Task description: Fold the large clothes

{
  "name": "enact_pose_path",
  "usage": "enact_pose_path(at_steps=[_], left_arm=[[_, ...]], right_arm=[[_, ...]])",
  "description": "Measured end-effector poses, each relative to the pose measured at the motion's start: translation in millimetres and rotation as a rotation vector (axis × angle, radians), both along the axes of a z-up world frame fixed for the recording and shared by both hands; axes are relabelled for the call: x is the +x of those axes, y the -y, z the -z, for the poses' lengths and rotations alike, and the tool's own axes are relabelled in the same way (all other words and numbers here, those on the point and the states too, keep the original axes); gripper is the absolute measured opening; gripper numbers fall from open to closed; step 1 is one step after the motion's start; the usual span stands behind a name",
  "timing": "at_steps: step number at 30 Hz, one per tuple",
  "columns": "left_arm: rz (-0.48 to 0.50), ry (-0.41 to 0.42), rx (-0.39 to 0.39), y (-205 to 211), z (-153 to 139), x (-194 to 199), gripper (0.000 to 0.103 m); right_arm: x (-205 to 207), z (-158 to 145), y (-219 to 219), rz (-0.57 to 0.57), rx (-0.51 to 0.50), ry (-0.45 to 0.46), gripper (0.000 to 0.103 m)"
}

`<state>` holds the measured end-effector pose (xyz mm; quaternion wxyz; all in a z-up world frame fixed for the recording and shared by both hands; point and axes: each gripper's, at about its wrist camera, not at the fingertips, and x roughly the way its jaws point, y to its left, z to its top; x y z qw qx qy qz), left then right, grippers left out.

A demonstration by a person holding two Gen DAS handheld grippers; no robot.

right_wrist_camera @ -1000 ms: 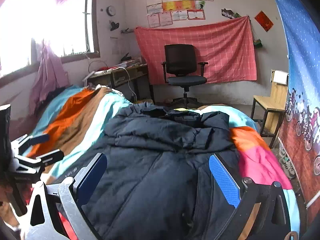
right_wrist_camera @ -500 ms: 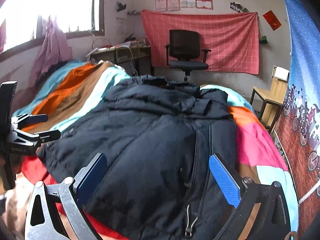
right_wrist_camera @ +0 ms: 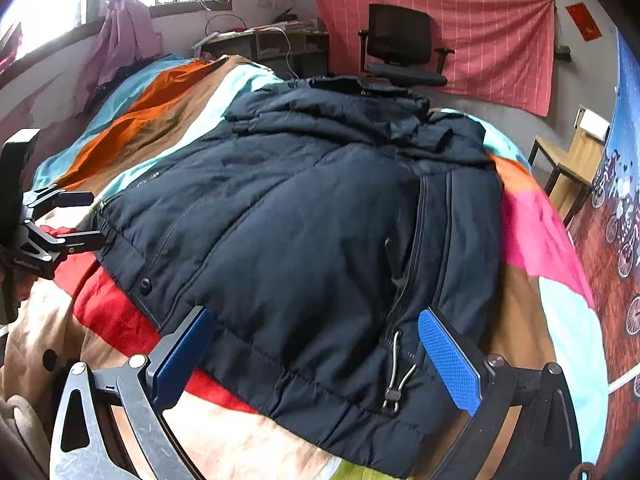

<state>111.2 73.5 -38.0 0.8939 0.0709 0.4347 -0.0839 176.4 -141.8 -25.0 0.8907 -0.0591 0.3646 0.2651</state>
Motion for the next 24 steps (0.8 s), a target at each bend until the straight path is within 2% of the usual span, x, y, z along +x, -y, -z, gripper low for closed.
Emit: enact_pose_path(at_steps=[2, 8, 16, 24], left_arm=[[0.013, -0.026, 0.008, -1.9, 5.0, -2.7, 0.101], [0.062, -0.061, 0.119, -1.0, 23.3, -10.6, 0.101], [0.056, -0.134, 0.169, -10.2, 48.2, -11.5, 0.101], [0.058, -0.102, 0.324, -1.2, 64.8, -16.0, 0.101]], right_arm=[[-0.3, 5.0, 0.9, 0.001, 0.0, -0.02, 0.103], [-4.3, 21.9, 1.3, -0.013, -0.046, -0.075, 0.103], [-5.7, 33.7, -3.1, -0.031, -0.079, -0.114, 0.103], [-3.9, 41.9, -7.0, -0.034, -0.106, -0.143, 0.103]])
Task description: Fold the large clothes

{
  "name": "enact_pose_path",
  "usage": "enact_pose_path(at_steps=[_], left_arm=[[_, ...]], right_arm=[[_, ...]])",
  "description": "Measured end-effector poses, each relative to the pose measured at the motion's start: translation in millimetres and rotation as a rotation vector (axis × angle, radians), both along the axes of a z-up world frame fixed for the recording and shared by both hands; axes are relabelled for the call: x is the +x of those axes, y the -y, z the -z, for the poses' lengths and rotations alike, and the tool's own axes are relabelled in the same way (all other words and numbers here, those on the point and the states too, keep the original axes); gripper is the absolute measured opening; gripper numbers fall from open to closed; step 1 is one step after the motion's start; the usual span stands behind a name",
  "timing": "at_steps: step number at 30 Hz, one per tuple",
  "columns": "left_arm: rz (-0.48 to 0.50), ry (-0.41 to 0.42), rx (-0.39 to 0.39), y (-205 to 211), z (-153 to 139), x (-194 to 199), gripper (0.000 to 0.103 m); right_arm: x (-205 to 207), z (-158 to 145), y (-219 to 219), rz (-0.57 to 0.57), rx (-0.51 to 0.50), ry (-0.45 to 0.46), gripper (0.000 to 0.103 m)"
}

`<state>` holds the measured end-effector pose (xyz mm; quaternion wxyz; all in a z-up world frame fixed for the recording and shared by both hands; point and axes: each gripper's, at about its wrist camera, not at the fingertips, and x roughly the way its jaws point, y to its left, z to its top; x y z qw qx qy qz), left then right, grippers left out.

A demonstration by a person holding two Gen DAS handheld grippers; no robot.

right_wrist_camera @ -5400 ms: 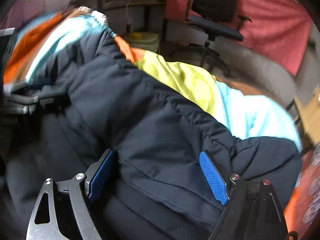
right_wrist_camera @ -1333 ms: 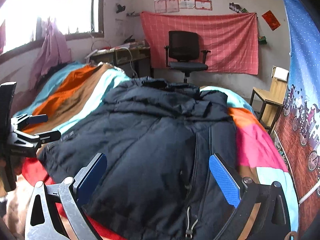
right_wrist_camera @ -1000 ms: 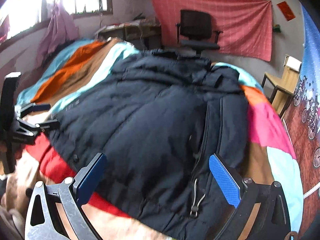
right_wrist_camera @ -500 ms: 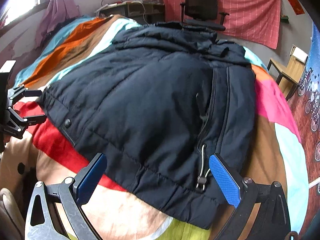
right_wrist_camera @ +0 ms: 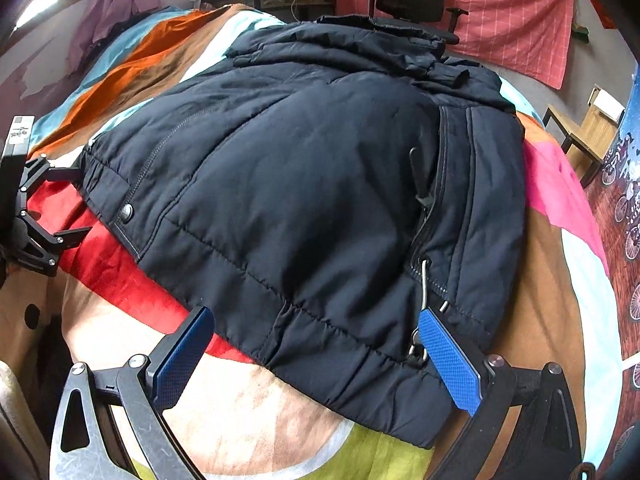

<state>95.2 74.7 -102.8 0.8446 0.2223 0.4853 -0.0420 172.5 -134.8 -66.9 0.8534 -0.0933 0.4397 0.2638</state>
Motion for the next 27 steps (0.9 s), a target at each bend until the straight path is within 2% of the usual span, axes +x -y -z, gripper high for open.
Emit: enact_pose_path(at_steps=[5, 11, 20, 25, 27], left_arm=[[0.007, 0.04, 0.079, 6.0, 7.1, 1.2, 0.101], [-0.015, 0.04, 0.066, -2.6, 6.5, 4.9, 0.101], [-0.031, 0.076, 0.067, -2.2, 1.0, 5.8, 0.101], [-0.055, 0.133, 0.091, -2.5, -5.5, 5.0, 0.101], [-0.067, 0.149, 0.097, -3.9, -7.5, 6.0, 0.101]], right_arm=[[0.4, 2.9, -0.8, -0.002, -0.015, -0.005, 0.103], [-0.6, 9.9, -3.6, -0.004, -0.059, -0.022, 0.103], [-12.0, 29.5, -17.7, -0.071, -0.218, -0.016, 0.103], [-17.6, 33.8, -23.2, -0.079, -0.283, 0.03, 0.103], [-24.4, 32.7, -28.3, -0.073, -0.338, 0.093, 0.103]])
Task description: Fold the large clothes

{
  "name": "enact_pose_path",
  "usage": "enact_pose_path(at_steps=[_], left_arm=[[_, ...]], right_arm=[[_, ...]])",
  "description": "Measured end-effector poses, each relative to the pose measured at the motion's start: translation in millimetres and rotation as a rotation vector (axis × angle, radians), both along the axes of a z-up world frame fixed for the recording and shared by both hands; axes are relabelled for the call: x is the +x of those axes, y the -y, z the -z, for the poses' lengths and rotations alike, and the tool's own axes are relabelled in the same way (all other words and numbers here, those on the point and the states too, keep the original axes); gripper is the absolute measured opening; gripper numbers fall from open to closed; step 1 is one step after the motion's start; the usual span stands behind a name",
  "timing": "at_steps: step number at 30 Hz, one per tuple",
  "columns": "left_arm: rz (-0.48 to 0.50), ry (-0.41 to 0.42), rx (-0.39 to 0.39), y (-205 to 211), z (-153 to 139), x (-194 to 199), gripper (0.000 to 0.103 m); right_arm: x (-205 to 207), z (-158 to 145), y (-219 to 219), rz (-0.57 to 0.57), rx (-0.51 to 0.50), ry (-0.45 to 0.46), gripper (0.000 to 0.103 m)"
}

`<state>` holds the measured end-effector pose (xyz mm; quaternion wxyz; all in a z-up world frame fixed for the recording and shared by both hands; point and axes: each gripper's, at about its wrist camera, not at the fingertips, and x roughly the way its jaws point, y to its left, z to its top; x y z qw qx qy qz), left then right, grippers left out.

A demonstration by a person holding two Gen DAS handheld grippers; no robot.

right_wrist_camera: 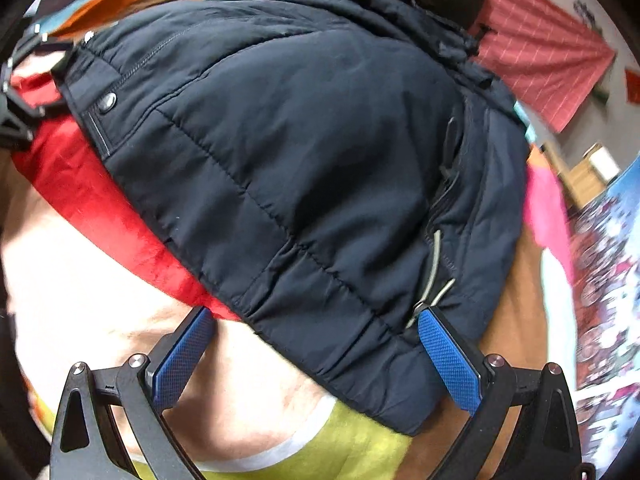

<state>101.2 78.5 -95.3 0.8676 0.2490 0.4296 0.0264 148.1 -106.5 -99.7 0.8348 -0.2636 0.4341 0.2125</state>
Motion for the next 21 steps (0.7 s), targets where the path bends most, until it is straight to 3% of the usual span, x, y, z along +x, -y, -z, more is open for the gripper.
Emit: enact_pose_path(at_steps=[6, 13, 15, 20, 21], left_arm=[[-0.005, 0.036, 0.014, 1.4, -4.3, -0.5, 0.1], [0.014, 0.075, 0.018, 5.9, -11.0, -4.1, 0.093], [0.022, 0.076, 0.019, 7.4, -12.2, -4.5, 0.086], [0.021, 0.092, 0.104, 13.0, -7.8, -7.0, 0.083], [0.021, 0.089, 0.105, 11.4, -6.6, -6.8, 0.08]], right_arm=[[-9.5, 2.4, -8.9, -0.003, -0.127, 0.149, 0.103], [-17.2, 5.5, -13.4, -0.002, -0.164, 0.214, 0.102], [-14.6, 6.1, -12.0, 0.004, -0.154, 0.213, 0.1], [-10.5, 4.2, -9.1, -0.009, -0.11, 0.178, 0.069], [-13.0, 4.8, -11.6, -0.021, -0.121, 0.186, 0.059]])
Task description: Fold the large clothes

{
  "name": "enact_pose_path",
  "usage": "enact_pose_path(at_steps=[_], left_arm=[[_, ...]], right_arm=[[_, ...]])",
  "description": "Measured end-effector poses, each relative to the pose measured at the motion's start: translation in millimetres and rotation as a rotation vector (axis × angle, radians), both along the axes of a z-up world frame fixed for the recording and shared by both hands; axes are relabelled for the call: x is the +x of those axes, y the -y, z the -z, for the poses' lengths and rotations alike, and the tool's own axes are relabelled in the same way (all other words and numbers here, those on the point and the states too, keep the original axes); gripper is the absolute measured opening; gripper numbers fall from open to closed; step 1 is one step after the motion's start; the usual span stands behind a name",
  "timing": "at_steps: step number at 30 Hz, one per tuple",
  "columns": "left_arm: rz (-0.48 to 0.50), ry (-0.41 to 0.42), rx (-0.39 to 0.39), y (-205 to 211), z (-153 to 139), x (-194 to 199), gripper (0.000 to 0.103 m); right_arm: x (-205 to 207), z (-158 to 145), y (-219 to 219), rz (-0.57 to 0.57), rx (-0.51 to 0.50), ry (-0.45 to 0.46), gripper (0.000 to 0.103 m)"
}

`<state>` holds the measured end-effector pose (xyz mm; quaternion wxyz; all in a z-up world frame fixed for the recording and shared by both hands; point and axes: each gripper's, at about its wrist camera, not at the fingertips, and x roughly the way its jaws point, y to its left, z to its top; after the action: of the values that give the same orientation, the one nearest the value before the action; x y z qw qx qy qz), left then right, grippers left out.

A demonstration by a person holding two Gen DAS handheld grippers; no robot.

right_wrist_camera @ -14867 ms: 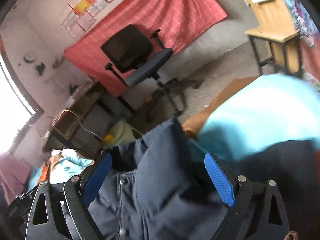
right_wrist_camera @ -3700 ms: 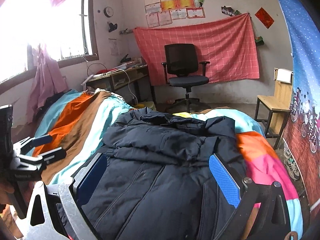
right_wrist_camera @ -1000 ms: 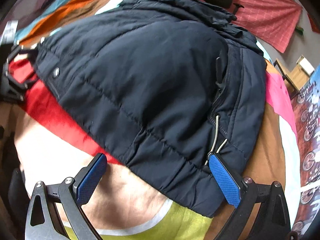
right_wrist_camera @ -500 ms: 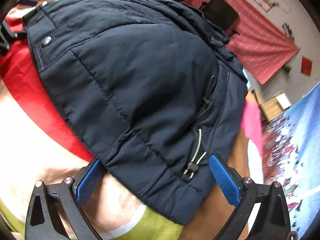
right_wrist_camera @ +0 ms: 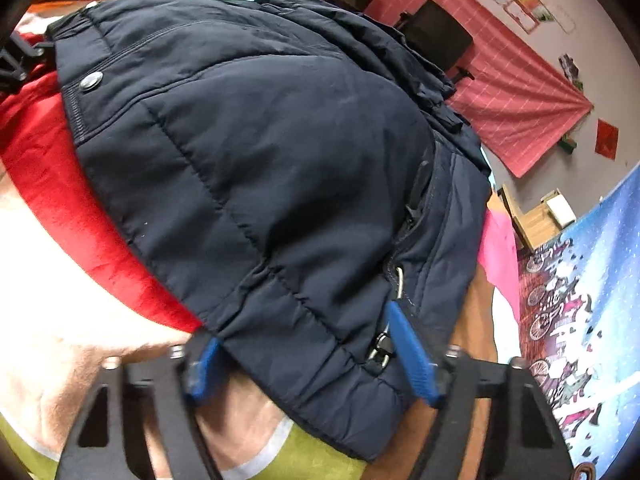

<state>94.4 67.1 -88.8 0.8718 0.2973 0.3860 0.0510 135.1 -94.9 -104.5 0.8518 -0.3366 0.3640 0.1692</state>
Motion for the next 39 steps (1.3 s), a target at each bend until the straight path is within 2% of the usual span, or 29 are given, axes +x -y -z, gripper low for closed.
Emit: enact_pose_path(at_steps=[5, 8, 9, 10, 12, 15, 18, 23, 26, 35, 39], left_arm=[[0.013, -0.02, 0.004, -2.0, 2.6, 1.2, 0.063], [0.038, -0.024, 0.018, 3.1, 3.5, -1.1, 0.052], [0.044, -0.02, 0.022, 4.7, 3.0, -2.0, 0.049], [0.048, -0.017, 0.023, 4.4, 2.3, -2.4, 0.047], [0.055, -0.01, 0.017, 5.3, -0.3, -3.5, 0.039], [0.059, -0.009, -0.004, 7.9, -6.4, -3.5, 0.032], [0.055, -0.018, -0.041, 10.2, -15.4, 0.0, 0.026], [0.007, -0.022, -0.143, 9.6, -37.3, 11.1, 0.025], [-0.012, -0.026, -0.179, 9.7, -46.3, 16.9, 0.023], [-0.003, 0.013, -0.198, 16.0, -72.0, 23.1, 0.016], [0.0, 0.028, -0.218, 16.6, -86.2, 28.0, 0.013]], right_arm=[[1.6, 1.7, -1.3, -0.006, -0.008, 0.005, 0.05], [3.9, 0.1, 1.1, -0.006, 0.016, -0.01, 0.037], [3.9, -3.3, 2.6, -0.009, 0.046, -0.017, 0.029], [4.4, -5.7, 3.4, -0.006, 0.061, -0.017, 0.026], [6.1, -14.0, 8.6, 0.005, 0.124, -0.02, 0.021], [9.7, -25.2, 17.6, 0.027, 0.217, -0.031, 0.016], [14.3, -38.1, 26.1, 0.049, 0.308, -0.04, 0.014], [19.5, -56.5, 34.0, 0.058, 0.409, -0.054, 0.013], [24.8, -63.8, 38.9, 0.069, 0.469, -0.081, 0.013], [24.5, -79.9, 44.5, 0.085, 0.54, -0.069, 0.012], [28.0, -96.3, 50.5, 0.097, 0.595, -0.046, 0.011]])
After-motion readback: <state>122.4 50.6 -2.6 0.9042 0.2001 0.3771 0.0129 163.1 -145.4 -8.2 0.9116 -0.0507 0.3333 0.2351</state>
